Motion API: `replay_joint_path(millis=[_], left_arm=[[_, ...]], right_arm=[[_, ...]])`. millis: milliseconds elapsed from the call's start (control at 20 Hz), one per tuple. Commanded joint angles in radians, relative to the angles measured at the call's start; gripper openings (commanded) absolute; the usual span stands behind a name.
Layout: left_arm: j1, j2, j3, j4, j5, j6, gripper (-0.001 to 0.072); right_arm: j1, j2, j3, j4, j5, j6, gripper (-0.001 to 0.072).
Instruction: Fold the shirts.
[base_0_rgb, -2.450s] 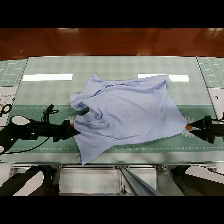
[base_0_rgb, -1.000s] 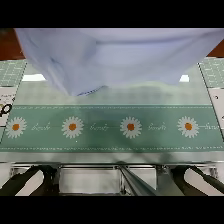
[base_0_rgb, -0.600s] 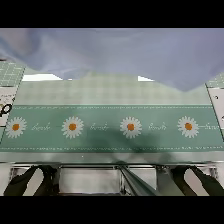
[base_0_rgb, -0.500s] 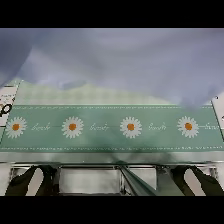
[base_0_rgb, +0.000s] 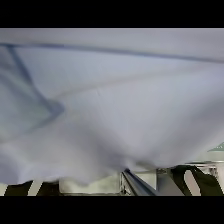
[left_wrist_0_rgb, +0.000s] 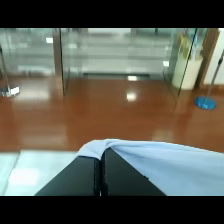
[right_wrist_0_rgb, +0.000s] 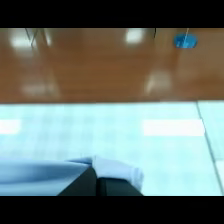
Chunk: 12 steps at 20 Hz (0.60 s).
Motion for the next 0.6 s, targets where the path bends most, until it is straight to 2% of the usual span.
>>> replay_joint_path(millis=[0,100,300,550], left_arm=[[-0.026,-0.053,-0.185,0.007,-0.027,-0.036,0.0022],[-0.026,-0.131,-0.336,-0.069,0.029,-0.027,0.0022],[-0.026,-0.354,-0.568,-0.248,0.301,0.044,0.0022],[-0.028,-0.762,-0.577,-0.42,0.615,0.101,0.0022]], right_arm=[[0.01,0.003,-0.257,0.054,-0.095,-0.018,0.0019],[0.01,-0.042,-0.408,0.12,-0.172,-0.051,0.002],[0.011,-0.243,-0.621,0.266,-0.364,-0.173,0.0019],[0.014,-0.664,-0.618,0.407,-0.629,-0.299,0.0019]])
